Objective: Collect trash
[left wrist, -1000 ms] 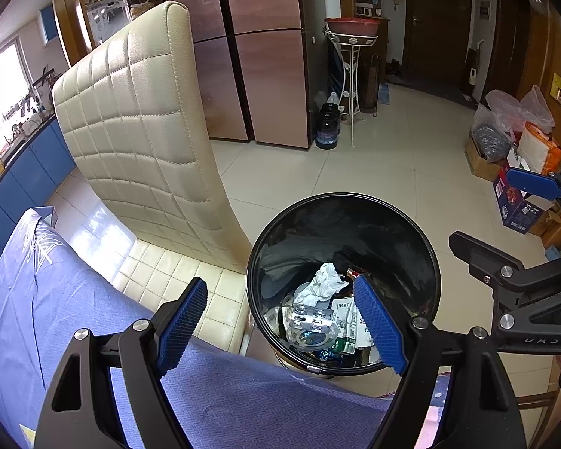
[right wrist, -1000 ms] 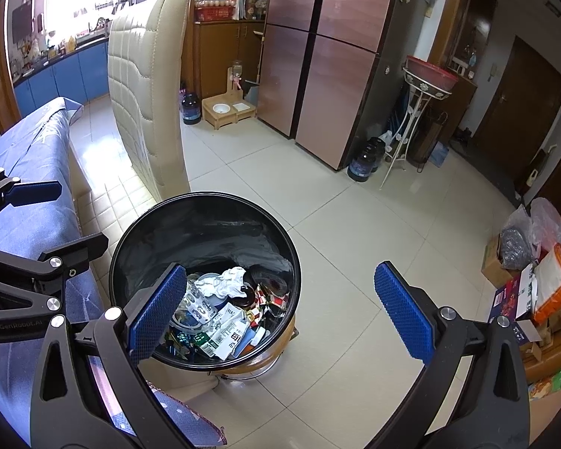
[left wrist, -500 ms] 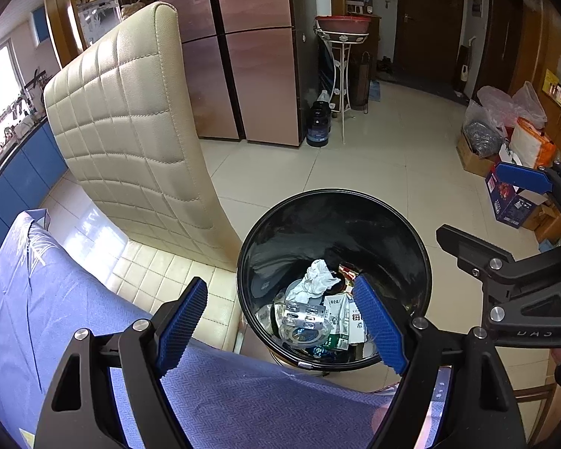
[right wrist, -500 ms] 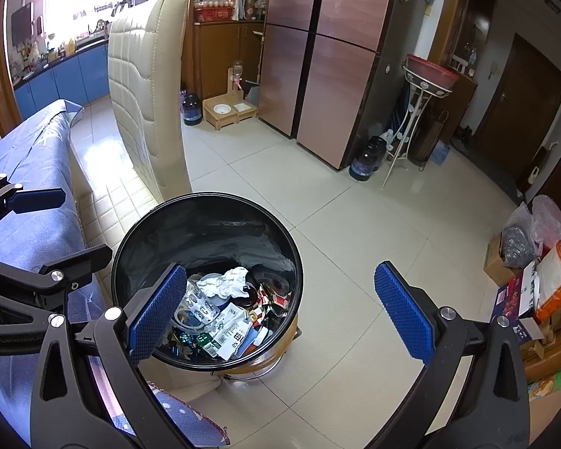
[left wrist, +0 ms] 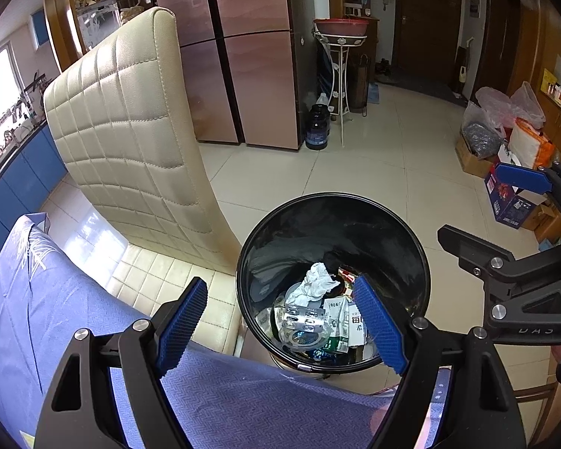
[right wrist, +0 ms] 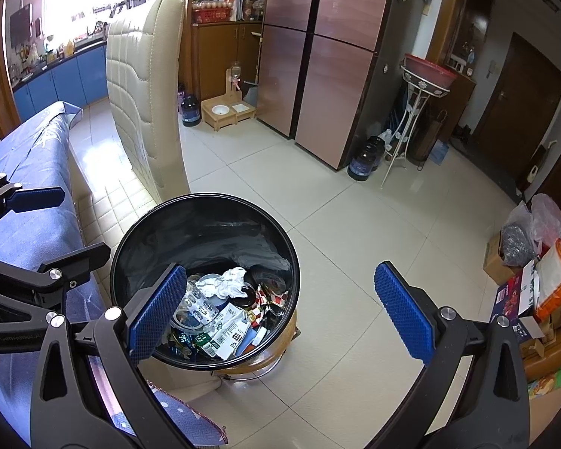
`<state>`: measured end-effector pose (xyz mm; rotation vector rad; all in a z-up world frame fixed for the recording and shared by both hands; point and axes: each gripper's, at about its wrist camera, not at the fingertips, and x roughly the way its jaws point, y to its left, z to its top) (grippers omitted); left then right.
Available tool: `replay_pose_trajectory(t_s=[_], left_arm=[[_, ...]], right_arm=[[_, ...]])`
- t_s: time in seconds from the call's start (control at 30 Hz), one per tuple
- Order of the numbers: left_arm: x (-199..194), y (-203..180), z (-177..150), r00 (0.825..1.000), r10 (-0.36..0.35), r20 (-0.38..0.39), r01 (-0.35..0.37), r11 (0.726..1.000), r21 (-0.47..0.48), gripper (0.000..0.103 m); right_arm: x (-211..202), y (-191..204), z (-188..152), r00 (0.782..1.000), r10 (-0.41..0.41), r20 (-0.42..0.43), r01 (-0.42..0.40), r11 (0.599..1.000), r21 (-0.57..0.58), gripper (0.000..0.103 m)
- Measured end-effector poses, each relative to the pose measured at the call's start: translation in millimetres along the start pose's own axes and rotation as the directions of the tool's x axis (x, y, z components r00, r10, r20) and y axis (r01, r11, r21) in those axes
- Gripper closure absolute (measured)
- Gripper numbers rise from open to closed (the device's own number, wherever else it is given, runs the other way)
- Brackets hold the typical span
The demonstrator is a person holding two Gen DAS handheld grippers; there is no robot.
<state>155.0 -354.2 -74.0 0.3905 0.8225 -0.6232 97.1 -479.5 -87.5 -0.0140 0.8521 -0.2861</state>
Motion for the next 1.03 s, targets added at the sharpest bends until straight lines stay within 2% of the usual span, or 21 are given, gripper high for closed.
replay_pose_trajectory(t_s=[0.27, 0.77, 0.87, 1.03], left_arm=[[5.0, -1.2, -2.2, 1.0, 0.027, -0.01, -0.027, 0.999, 0.023, 0.025], [11.3, 4.9, -4.3, 0.999, 0.014, -0.05, -0.015, 1.0, -0.014, 0.025], [8.2, 4.6, -3.4, 0.998, 0.04, -0.041, -0.041, 0.999, -0.009, 0.025], [8.1, 7.3, -1.7, 0.998, 0.028, -0.047, -0.03, 0.999, -0.028, 0.025]], right_arm=[[-1.3, -1.3, -0.2, 1.0, -0.002, -0.002, 0.002, 1.0, 0.005, 0.004], [-2.1, -1.3, -3.1, 1.0, -0.016, -0.005, 0.016, 1.0, 0.008, 0.004], [-2.4, -3.2, -2.0, 1.0, -0.018, -0.004, 0.018, 1.0, 0.013, 0.004], [-2.3, -3.6, -2.3, 1.0, -0.021, -0.002, 0.021, 1.0, 0.012, 0.004]])
